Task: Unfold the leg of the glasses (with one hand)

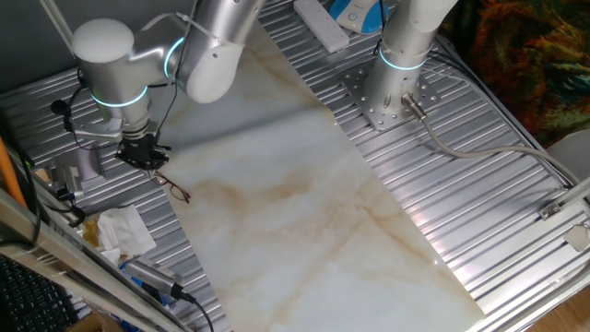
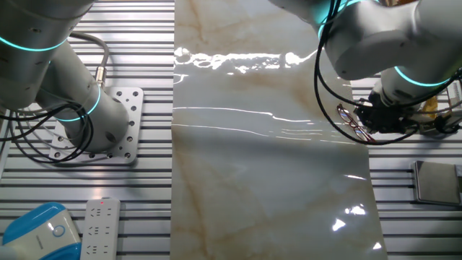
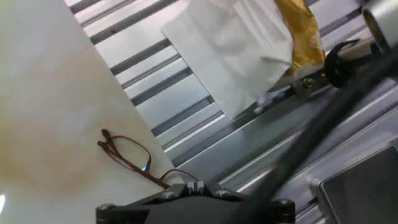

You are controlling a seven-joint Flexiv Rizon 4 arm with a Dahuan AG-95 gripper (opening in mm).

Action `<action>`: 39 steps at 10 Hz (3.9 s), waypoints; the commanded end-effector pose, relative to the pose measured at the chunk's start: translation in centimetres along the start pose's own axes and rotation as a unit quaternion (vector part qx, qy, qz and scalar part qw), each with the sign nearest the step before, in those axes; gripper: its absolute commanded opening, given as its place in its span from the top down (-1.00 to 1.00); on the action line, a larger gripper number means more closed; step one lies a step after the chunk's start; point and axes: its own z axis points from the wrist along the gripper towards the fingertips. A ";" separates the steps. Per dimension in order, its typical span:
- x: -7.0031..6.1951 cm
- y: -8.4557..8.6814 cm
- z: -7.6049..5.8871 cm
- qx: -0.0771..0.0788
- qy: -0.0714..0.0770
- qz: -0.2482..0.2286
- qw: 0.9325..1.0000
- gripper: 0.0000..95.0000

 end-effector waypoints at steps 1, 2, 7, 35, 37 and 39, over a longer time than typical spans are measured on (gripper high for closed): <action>-0.1 0.0 0.1 -0.004 -0.003 0.016 1.000 1.00; -0.1 0.0 0.1 -0.005 -0.005 0.024 1.000 1.00; -0.1 0.0 0.1 -0.005 0.002 0.041 0.999 1.00; -0.1 0.0 0.1 0.020 0.066 0.047 0.996 1.00; -0.1 0.0 0.1 0.026 0.051 0.045 0.997 1.00; -0.1 0.0 0.1 0.019 0.036 0.045 0.998 1.00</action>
